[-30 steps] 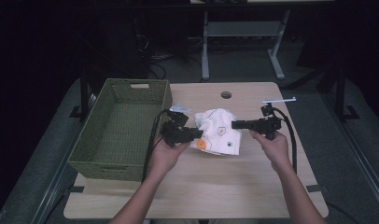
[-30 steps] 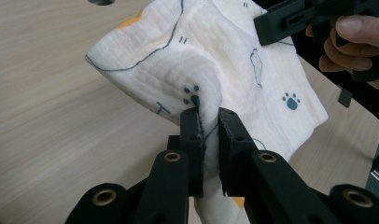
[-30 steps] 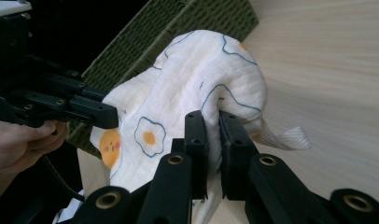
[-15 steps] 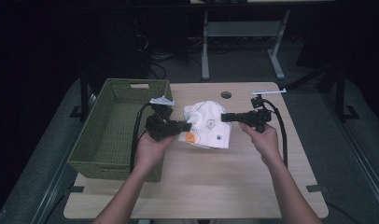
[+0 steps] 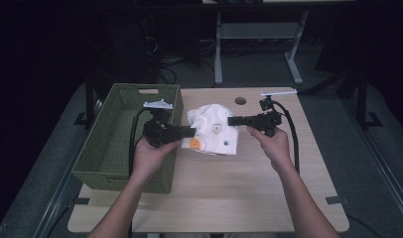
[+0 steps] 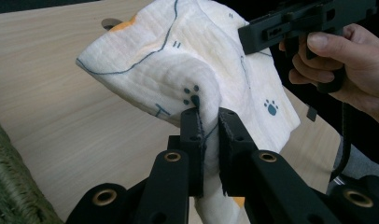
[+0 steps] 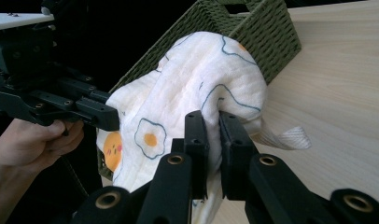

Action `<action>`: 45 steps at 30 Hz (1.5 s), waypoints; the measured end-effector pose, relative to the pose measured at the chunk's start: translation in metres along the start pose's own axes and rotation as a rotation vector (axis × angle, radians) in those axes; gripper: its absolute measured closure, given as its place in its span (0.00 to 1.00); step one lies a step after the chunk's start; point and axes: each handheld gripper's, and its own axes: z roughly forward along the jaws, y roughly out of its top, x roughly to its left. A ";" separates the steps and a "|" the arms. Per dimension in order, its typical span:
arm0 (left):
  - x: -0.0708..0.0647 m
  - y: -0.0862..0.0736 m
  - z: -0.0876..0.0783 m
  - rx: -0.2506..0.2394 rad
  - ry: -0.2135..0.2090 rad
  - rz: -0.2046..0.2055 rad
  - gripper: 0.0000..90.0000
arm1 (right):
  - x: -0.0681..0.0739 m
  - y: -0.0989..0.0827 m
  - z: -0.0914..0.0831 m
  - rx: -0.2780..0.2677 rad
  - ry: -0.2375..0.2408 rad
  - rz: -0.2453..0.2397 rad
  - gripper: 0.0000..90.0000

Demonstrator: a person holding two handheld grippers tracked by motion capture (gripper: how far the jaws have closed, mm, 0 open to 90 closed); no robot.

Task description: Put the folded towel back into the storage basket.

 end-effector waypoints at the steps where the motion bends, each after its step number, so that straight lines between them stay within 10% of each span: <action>1: 0.001 0.000 -0.002 0.000 -0.004 0.000 0.91 | 0.002 0.002 0.002 0.005 0.002 -0.003 0.92; 45: 0.070 -0.018 -0.111 -0.078 0.022 -0.016 0.91 | 0.069 0.053 0.104 0.054 0.050 -0.055 0.92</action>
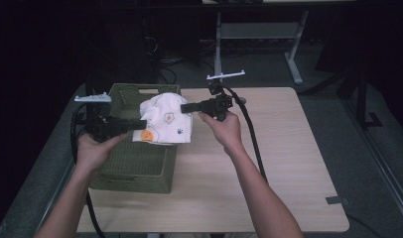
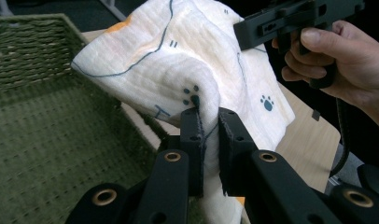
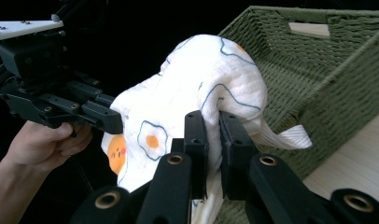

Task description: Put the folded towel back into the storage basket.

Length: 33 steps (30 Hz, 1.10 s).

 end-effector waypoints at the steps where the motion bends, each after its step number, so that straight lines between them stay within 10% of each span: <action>1: 0.002 -0.001 -0.002 0.000 0.002 -0.003 0.91 | 0.001 0.001 0.003 0.001 0.001 -0.002 0.92; 33: 0.045 -0.027 -0.042 0.005 0.041 -0.045 0.91 | 0.010 0.010 0.073 0.047 0.028 0.006 0.92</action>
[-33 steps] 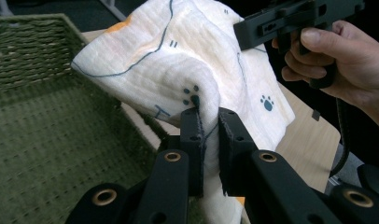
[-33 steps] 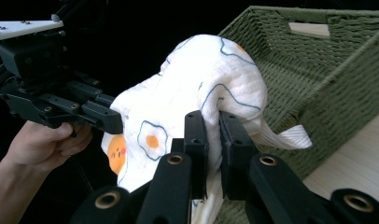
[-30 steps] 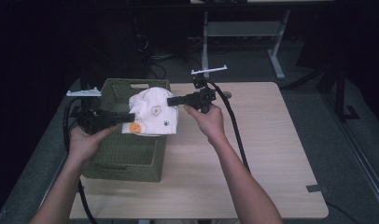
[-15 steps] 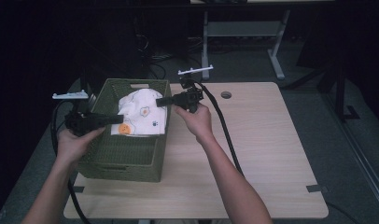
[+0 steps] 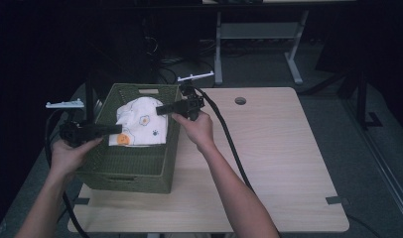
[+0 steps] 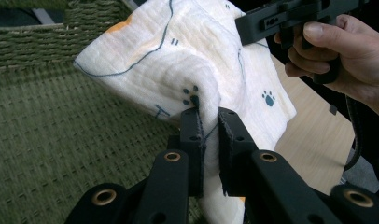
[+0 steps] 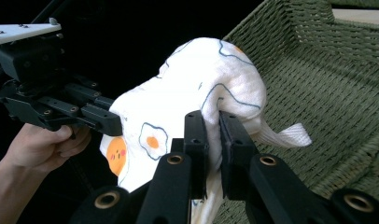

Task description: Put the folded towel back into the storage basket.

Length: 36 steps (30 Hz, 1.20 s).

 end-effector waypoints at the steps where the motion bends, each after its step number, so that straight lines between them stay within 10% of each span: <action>1: 0.001 -0.001 -0.001 0.001 0.001 -0.003 0.91 | 0.000 0.000 0.002 0.001 -0.001 0.004 0.92; 36: 0.037 -0.027 0.001 0.071 0.069 -0.085 0.91 | -0.010 -0.014 0.052 0.033 -0.054 0.042 0.92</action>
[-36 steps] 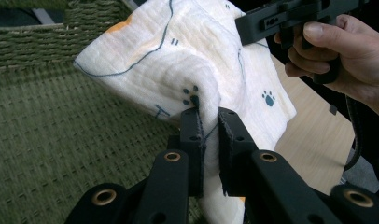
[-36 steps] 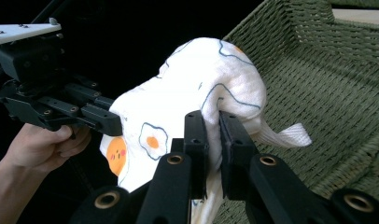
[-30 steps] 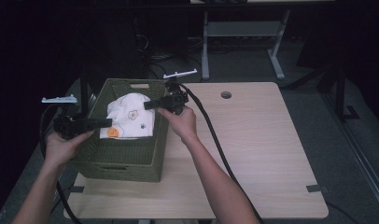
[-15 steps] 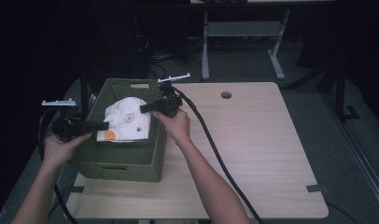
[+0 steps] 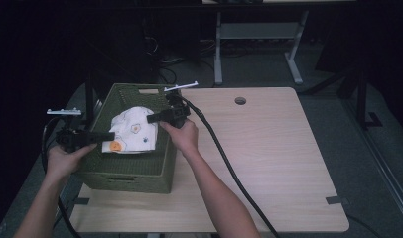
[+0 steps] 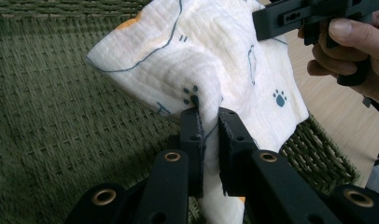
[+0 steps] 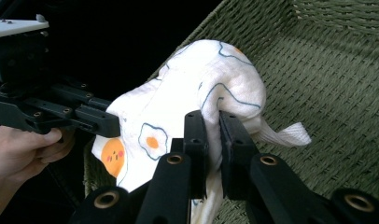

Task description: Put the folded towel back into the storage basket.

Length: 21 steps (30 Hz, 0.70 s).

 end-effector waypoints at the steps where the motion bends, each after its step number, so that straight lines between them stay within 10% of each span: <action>1: 0.001 -0.001 0.001 0.002 0.003 -0.003 0.91 | 0.000 -0.001 0.001 0.003 -0.001 0.004 0.92; 21: 0.009 -0.001 0.024 0.086 0.070 -0.022 0.91 | -0.010 -0.013 0.012 0.001 -0.056 0.008 0.91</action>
